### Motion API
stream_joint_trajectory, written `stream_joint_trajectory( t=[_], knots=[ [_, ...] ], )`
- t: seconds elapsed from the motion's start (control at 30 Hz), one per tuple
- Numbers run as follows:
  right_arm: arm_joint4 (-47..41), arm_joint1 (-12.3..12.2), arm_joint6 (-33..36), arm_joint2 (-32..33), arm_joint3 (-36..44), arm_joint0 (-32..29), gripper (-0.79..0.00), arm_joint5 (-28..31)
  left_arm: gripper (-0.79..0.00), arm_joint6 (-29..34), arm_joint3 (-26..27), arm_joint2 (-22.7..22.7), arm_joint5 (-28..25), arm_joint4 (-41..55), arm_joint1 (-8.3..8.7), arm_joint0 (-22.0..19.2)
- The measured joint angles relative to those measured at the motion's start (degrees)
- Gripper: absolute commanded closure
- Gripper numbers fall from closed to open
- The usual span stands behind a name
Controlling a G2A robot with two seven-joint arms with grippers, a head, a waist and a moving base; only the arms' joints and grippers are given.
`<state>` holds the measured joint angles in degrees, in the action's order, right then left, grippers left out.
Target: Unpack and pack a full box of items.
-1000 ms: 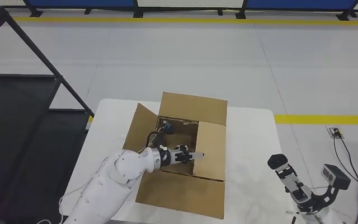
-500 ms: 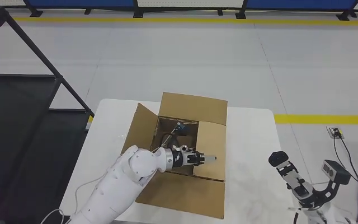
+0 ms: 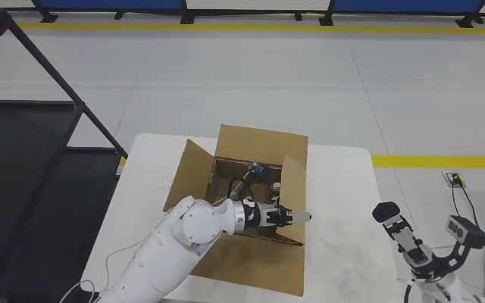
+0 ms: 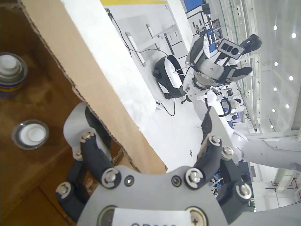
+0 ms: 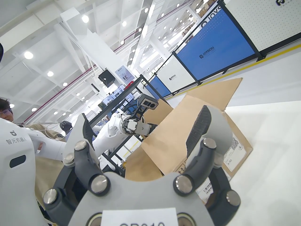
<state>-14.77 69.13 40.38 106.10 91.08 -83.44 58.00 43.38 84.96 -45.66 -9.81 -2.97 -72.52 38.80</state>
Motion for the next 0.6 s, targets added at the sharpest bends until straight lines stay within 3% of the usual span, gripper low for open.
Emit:
stream_joint_trajectory(
  t=[0.27,0.6],
  knots=[
    [-5.0,-0.01,-0.29,3.72,-2.23,-0.6,-0.785,0.0,-0.785,-2.21,-2.21,5.52,-0.54,-1.17,-2.76,-4.11],
    [-13.54,0.14,4.51,8.47,-8.3,0.69,-0.785,0.0,-0.785,-9.59,-10.27,13.12,-0.25,-6.65,-7.7,-9.65]
  ],
)
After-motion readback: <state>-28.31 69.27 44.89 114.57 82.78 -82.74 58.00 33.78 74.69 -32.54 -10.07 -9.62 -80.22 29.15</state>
